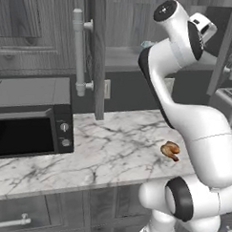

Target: Retrieve the tupperware from the cabinet, then place the raw meat into the tupperware to avoid contamination.

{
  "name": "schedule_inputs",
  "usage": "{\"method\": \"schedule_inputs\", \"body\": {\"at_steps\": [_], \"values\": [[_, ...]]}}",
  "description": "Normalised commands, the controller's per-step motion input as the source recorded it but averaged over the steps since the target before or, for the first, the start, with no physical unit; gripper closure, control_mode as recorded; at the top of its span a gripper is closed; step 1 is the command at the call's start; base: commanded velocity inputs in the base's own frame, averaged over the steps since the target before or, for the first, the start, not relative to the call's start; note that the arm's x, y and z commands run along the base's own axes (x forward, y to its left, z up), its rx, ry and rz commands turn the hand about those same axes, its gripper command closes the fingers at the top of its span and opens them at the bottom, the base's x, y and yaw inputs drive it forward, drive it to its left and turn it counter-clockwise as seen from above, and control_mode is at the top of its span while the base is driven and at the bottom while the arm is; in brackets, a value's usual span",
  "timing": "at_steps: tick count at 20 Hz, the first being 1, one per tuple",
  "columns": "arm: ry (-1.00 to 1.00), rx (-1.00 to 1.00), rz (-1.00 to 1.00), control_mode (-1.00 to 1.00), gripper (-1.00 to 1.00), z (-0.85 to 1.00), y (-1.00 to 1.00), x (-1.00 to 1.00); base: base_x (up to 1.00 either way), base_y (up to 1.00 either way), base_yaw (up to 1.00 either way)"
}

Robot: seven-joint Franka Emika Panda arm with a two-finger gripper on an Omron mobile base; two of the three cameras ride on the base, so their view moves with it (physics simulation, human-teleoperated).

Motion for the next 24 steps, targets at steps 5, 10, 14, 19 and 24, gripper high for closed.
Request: {"method": "schedule_inputs", "body": {"at_steps": [5,10,14,19,24], "values": [[0.05,-0.05,0.00,-1.00,-1.00,-0.08,-0.34,0.18,0.00,0.00,0.00],[0.05,-0.03,0.00,-1.00,-1.00,-0.13,-0.42,0.14,0.00,0.00,0.00],[0.12,-0.03,0.00,-1.00,-1.00,-0.17,-0.45,0.09,0.00,0.00,0.00],[0.08,-0.01,-0.04,-1.00,-1.00,-0.17,-0.45,-0.10,0.00,0.00,0.00],[0.00,0.00,-0.08,-1.00,-1.00,-0.15,-0.49,-0.52,0.00,0.00,0.00]]}}
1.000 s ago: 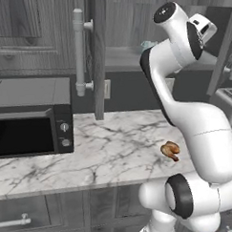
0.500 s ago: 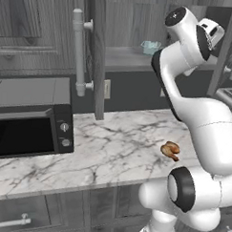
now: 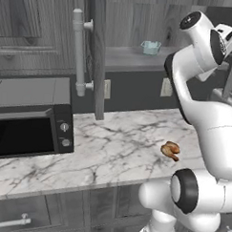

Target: Retrieve the tupperware from the cabinet, then place the raw meat into the tupperware to avoid contamination.

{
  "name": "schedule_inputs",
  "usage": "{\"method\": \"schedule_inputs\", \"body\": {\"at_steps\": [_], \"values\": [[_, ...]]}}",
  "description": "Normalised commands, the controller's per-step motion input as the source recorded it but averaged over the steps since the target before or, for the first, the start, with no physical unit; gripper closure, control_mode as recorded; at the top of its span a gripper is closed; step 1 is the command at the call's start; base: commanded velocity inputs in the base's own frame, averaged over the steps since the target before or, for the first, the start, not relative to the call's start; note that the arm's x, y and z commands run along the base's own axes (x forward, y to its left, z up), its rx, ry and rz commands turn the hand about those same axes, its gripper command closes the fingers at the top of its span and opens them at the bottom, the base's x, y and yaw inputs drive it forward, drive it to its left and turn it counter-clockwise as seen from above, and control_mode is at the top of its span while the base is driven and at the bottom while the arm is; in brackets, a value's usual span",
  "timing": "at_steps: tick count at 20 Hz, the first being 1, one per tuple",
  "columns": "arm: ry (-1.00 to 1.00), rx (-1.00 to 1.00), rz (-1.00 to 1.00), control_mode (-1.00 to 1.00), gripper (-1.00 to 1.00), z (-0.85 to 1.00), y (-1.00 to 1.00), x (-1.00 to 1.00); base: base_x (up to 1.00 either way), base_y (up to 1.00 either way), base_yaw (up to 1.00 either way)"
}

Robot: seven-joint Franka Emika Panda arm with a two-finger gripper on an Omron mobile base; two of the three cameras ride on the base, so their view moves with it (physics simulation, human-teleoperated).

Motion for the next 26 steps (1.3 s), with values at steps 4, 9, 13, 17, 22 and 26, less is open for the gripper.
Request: {"method": "schedule_inputs", "body": {"at_steps": [4,9,13,17,22,26], "values": [[-0.01,0.00,-0.07,-1.00,-1.00,-0.11,-0.54,-0.56,0.00,0.00,0.00],[-0.05,0.00,-0.06,-1.00,-1.00,-0.16,-0.55,-0.36,0.00,0.00,0.00],[-0.06,0.00,-0.02,-1.00,-1.00,-0.12,-0.56,-0.06,0.00,0.00,0.00],[-0.04,0.00,0.00,-1.00,-1.00,-0.11,-0.55,0.09,0.00,0.00,0.00],[-0.04,0.00,0.00,-1.00,-1.00,-0.08,-0.54,0.16,0.00,0.00,0.00],[-0.03,0.00,0.00,-1.00,-1.00,-0.09,-0.49,0.15,0.00,0.00,0.00]]}}
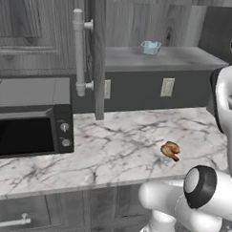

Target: Retrieve the tupperware from the cabinet, then place the raw meat into the tupperware to avoid contamination.

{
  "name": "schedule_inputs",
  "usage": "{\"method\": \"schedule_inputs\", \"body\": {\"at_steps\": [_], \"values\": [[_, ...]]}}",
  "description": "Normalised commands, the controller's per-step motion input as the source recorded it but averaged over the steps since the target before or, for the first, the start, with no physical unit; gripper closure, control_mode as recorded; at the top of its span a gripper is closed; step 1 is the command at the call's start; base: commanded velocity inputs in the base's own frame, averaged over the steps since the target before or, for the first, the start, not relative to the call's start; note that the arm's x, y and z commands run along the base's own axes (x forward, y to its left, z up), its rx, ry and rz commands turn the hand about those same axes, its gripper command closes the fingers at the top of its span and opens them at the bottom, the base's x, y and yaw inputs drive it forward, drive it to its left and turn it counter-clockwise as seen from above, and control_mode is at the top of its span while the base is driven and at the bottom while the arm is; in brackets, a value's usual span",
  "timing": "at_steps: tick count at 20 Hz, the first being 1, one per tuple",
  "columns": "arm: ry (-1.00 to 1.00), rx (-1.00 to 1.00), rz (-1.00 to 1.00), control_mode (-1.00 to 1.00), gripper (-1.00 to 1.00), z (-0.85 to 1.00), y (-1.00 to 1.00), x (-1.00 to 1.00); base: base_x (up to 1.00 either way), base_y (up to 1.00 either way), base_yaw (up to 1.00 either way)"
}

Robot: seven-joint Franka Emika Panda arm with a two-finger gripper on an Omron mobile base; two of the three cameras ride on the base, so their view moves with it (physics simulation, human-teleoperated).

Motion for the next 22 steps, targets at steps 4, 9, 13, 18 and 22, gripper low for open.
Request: {"method": "schedule_inputs", "body": {"at_steps": [4,9,13,18,22], "values": [[-0.05,-0.04,0.00,-1.00,-1.00,-0.10,-0.30,0.01,0.00,0.00,0.00],[-0.03,-0.06,0.00,-1.00,-1.00,-0.01,0.11,-0.02,0.00,0.00,0.00],[0.00,-0.08,0.01,-1.00,-1.00,-0.06,0.50,0.00,0.00,0.00,0.00],[-0.03,-0.01,0.06,-1.00,-1.00,0.04,0.58,0.03,0.00,0.00,0.00],[-0.05,0.00,0.14,-1.00,-1.00,0.12,0.57,0.18,0.00,0.00,0.00]]}}
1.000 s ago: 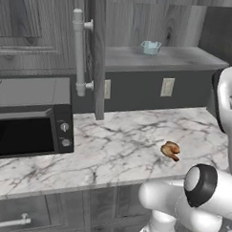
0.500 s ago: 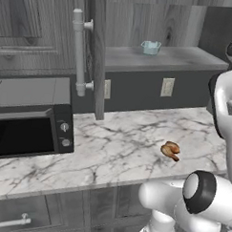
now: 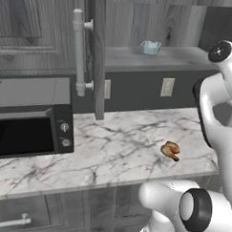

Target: Retrieve the tupperware from the cabinet, then place the raw meat into the tupperware to avoid contamination.

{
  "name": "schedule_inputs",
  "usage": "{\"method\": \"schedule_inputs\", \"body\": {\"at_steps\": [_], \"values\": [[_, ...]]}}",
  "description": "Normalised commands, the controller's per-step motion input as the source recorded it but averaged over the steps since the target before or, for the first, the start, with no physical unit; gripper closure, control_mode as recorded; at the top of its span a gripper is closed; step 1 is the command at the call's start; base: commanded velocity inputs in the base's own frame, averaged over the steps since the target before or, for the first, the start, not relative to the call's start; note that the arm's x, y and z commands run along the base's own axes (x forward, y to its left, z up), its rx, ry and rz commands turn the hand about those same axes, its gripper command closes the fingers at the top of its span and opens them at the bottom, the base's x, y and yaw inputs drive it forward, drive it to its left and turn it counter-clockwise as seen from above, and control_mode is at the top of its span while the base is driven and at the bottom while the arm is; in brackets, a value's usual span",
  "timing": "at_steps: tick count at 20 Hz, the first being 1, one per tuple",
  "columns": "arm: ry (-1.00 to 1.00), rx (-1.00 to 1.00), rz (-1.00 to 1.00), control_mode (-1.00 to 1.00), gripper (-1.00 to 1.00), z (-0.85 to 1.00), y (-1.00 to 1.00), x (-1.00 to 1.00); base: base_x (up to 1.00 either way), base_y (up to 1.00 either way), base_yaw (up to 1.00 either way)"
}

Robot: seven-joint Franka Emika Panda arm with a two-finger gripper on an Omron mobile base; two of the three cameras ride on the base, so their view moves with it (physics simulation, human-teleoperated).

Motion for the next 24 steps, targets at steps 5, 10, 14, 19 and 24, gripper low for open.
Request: {"method": "schedule_inputs", "body": {"at_steps": [5,10,14,19,24], "values": [[-0.02,0.00,0.23,-1.00,-1.00,0.15,0.58,0.36,0.00,0.00,0.00],[-0.01,0.01,0.25,-1.00,-1.00,0.16,0.34,0.39,0.00,0.00,0.00],[-0.02,0.10,0.10,-1.00,-1.00,0.01,-0.18,0.12,0.00,0.00,0.00],[0.02,0.08,0.05,-1.00,-1.00,0.00,-0.28,0.01,0.00,0.00,0.00],[0.05,0.09,0.20,-1.00,-1.00,0.00,-0.13,0.10,0.00,0.00,0.00]]}}
